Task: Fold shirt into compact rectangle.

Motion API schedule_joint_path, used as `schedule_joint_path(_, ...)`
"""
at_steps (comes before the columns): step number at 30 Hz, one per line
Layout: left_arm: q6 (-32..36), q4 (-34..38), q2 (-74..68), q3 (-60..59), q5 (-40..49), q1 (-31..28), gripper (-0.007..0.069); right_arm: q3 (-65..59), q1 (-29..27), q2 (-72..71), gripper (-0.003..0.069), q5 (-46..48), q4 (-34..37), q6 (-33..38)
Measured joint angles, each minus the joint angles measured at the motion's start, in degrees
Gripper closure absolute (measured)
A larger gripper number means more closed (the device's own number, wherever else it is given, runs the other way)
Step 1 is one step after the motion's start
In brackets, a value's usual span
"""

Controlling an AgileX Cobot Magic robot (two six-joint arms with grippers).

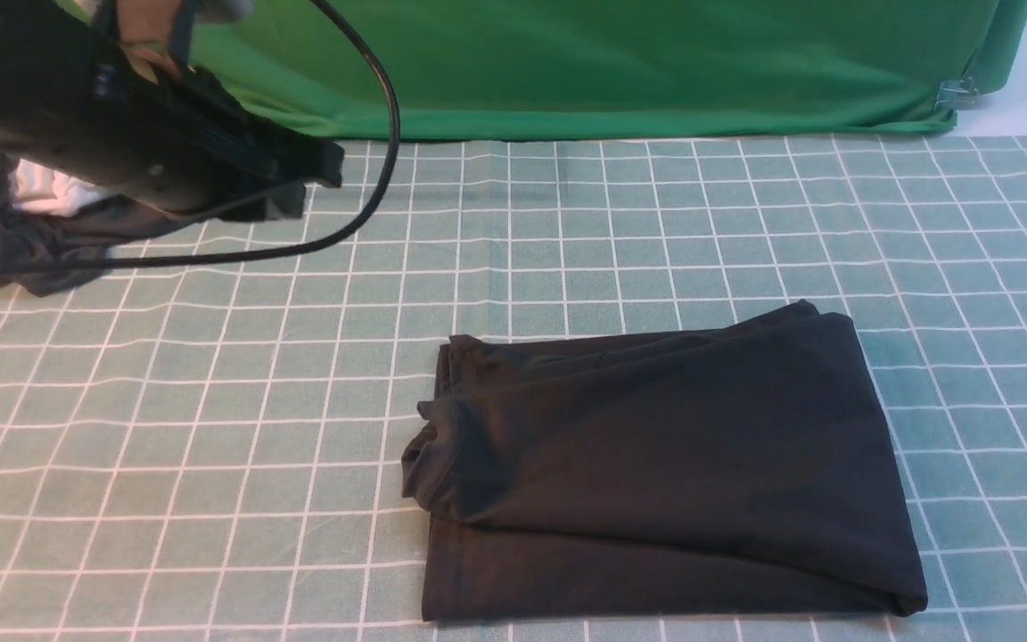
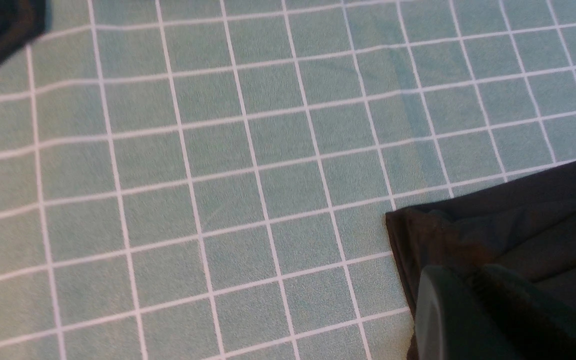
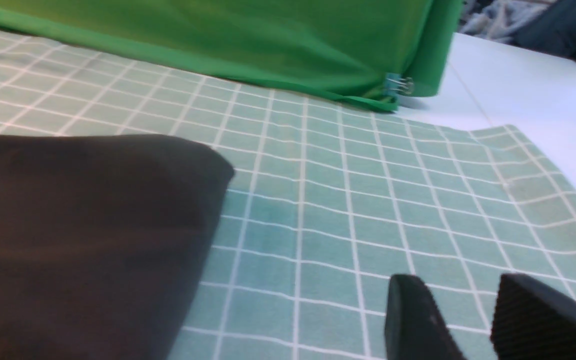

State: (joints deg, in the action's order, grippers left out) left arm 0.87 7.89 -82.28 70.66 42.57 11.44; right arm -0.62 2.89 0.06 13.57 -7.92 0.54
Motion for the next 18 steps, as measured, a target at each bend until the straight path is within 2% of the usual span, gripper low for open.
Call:
schedule_joint_path(5, 2.6, -0.2, 6.6, 0.0, 3.6, 0.0, 0.0616, 0.0, -1.9, 0.0, 0.0423, 0.0, 0.0, 0.0)
schedule_joint_path(12, 2.8, -0.4, 13.5, -1.0, 14.3, 0.0, 0.0613, 0.0, -2.3, 0.0, 0.0421, 0.0, 0.0, 0.0)
schedule_joint_path(18, 1.9, -0.4, 24.9, -10.8, 14.9, 0.0, 0.0613, 0.0, -2.3, 0.0, 0.0421, 0.0, 0.0, 0.0)
